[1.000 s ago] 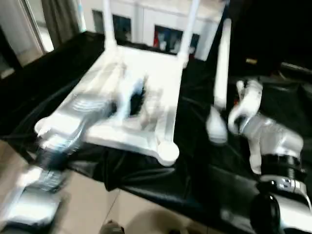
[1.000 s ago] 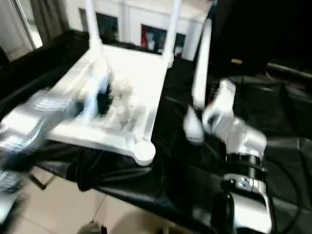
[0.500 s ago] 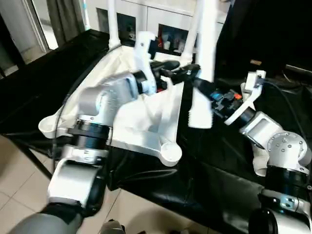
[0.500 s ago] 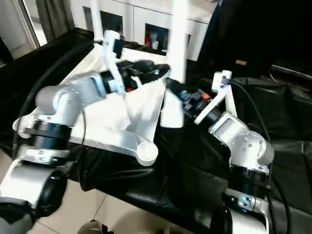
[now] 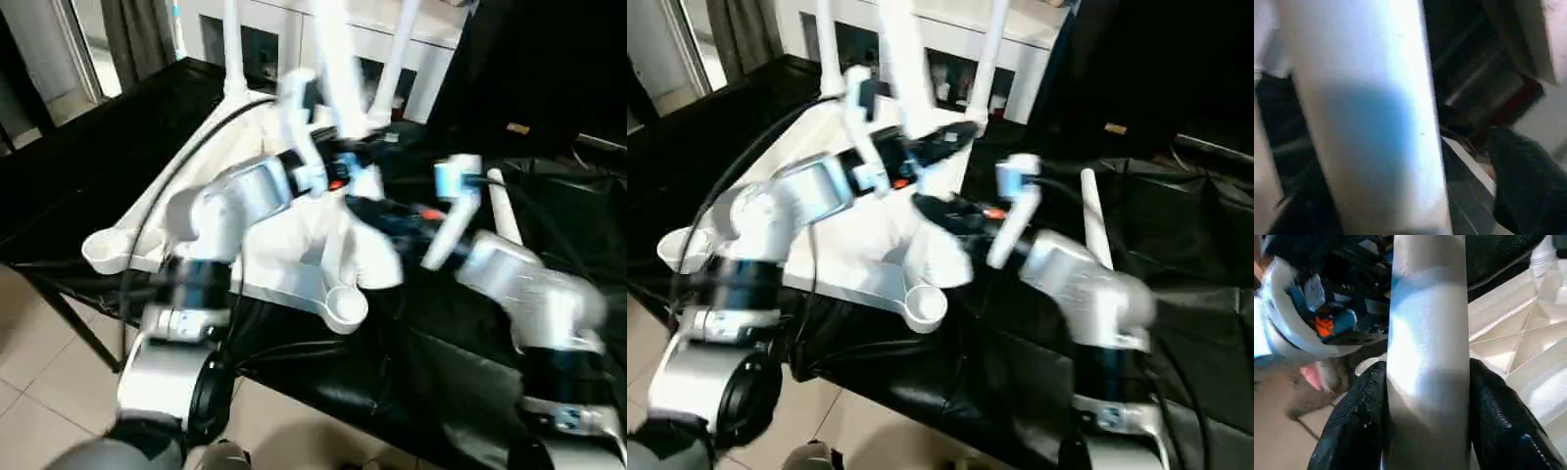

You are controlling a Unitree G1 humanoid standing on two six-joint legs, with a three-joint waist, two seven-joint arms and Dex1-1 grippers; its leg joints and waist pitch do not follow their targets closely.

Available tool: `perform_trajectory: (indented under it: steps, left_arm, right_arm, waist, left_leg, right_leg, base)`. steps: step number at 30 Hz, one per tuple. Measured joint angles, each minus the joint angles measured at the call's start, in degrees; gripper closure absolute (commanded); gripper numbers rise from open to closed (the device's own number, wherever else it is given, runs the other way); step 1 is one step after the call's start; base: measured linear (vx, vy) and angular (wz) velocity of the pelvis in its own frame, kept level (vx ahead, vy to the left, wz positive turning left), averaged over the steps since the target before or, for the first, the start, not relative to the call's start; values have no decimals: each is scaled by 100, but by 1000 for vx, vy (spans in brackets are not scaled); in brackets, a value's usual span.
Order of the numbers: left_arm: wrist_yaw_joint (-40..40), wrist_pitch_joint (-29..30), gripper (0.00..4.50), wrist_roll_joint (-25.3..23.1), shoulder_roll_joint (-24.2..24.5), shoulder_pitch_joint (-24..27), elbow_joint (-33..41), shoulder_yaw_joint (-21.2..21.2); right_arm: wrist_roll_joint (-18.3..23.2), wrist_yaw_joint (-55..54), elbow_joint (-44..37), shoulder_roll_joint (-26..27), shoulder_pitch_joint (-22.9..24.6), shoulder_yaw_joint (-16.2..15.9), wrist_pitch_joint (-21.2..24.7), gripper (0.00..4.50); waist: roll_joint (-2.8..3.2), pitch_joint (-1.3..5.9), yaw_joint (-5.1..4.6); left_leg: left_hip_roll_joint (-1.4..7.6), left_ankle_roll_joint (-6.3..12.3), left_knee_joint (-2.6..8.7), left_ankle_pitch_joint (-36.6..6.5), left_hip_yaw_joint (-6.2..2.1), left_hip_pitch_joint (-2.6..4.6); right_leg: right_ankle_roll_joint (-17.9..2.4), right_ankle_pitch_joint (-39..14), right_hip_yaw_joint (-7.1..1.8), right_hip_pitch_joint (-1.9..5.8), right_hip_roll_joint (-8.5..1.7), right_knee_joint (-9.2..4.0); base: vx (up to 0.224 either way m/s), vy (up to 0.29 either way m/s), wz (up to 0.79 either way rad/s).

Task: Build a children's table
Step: Pick table leg

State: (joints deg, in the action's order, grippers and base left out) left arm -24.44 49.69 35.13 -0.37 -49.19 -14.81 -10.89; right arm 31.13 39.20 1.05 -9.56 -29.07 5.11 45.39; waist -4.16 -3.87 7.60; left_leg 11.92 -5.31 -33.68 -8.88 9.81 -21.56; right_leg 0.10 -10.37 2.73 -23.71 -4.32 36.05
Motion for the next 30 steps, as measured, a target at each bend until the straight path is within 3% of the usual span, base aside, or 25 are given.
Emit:
perform_trajectory:
  steps: [1,5,7,14,24,25,30]
  left_arm:
    - [187,35,67,-1,-51,11,61,-49]
    - [600,27,75,-85,-149,86,96,-140]
    - [850,-76,110,-177,-271,153,95,-181]
    - [1399,-287,158,-480,-367,170,95,-156]
    - [1402,-396,243,-660,-334,170,117,-25]
    - [1385,-406,249,-659,-325,170,137,-13]
    - [733,-368,259,-550,-30,170,159,138]
  right_arm:
    - [-118,-136,-32,29,0,-127,-100,262]
    - [-417,-443,-96,78,0,-381,-243,262]
    - [-607,-626,-98,159,2,-484,-322,263]
    - [-847,-1040,-101,346,4,-635,-464,263]
    - [-944,-1183,-142,376,7,-710,-535,263]
    - [-940,-1176,-142,371,7,-718,-567,228]
    - [-617,-958,-144,362,2,-561,-498,185]
  waist:
    - [-5,2,18]
    - [-8,2,52]
    - [-8,2,51]
    - [-6,2,40]
    - [0,1,36]
    - [0,1,35]
    - [0,1,37]
  left_leg:
    - [0,0,-1,0,0,-1]
    - [0,1,-2,0,0,-19]
    - [0,2,-5,0,0,-39]
    - [0,4,-5,1,-3,-48]
    - [-1,4,-6,1,-6,-47]
    - [-1,4,-6,1,-5,-46]
    - [-1,4,-6,1,-6,-46]
  right_leg:
    - [0,0,0,1,0,-3]
    - [-5,4,-1,1,0,-18]
    - [-9,8,-1,-7,0,-21]
    - [-7,9,-1,-14,0,-24]
    - [-2,17,-2,-12,1,-24]
    - [-2,18,-2,-12,1,-24]
    - [-2,21,-1,-13,1,-23]
  base:
    - [0,0,0]
    - [0,0,0]
    - [0,0,0]
    - [0,0,0]
    - [0,0,0]
    - [0,0,0]
    - [0,0,0]
